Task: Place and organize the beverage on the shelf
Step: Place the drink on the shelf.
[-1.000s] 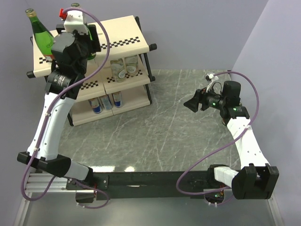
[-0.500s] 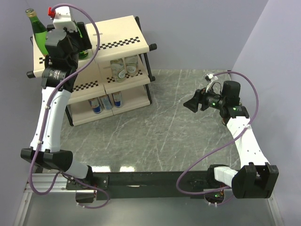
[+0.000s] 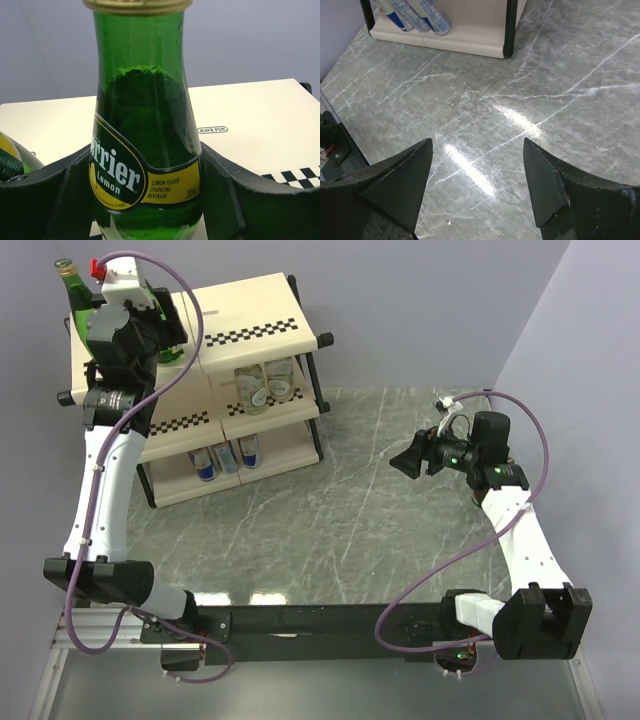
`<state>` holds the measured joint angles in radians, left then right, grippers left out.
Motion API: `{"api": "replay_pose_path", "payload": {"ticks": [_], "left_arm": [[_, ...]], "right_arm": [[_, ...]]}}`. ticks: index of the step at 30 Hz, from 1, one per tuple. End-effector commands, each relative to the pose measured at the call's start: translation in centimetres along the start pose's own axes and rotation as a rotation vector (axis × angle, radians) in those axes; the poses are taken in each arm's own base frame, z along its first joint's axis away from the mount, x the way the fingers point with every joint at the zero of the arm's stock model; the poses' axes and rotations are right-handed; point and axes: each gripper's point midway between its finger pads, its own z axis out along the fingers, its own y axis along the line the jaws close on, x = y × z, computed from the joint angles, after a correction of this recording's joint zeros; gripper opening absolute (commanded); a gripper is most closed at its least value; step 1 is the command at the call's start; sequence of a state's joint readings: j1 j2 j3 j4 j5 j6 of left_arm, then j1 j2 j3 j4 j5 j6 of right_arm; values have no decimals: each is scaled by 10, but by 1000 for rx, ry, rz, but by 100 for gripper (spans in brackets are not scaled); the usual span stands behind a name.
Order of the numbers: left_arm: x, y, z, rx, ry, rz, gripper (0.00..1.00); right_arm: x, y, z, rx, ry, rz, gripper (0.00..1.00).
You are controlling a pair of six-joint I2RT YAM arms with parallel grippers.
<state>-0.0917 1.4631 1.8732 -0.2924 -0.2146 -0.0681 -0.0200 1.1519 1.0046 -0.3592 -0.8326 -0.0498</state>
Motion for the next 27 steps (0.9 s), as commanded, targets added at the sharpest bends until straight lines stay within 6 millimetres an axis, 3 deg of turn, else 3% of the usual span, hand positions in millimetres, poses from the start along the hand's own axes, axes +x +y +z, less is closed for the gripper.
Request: {"api": "replay_pose_path", "payload": {"ticks": [1,5,6,9,15,21,27], "left_arm": [[-63,-6,-21,57,-194,-47,4],[-62,-9,-23,73,-192,-51,19],[-63,-9,-23,75,-193,-55,30],[-62,-9,-24,72,-190,-59,50],[-64,-9,-28,78,-188,-58,80],[-66,-11,-30,91,-184,-70,91],[-79,-18,-40,134,-203,-96,97]], "right_arm": [[1,-1,2,-13,-5,-14,79],[1,-1,2,-12,-6,-15,79],[0,-1,2,-13,-7,-16,79],[1,-1,2,-13,-6,-15,79],[0,0,1,-13,-9,-19,79],[0,-1,1,-11,-8,-17,79],[0,0,1,-11,-8,-19,79]]}}
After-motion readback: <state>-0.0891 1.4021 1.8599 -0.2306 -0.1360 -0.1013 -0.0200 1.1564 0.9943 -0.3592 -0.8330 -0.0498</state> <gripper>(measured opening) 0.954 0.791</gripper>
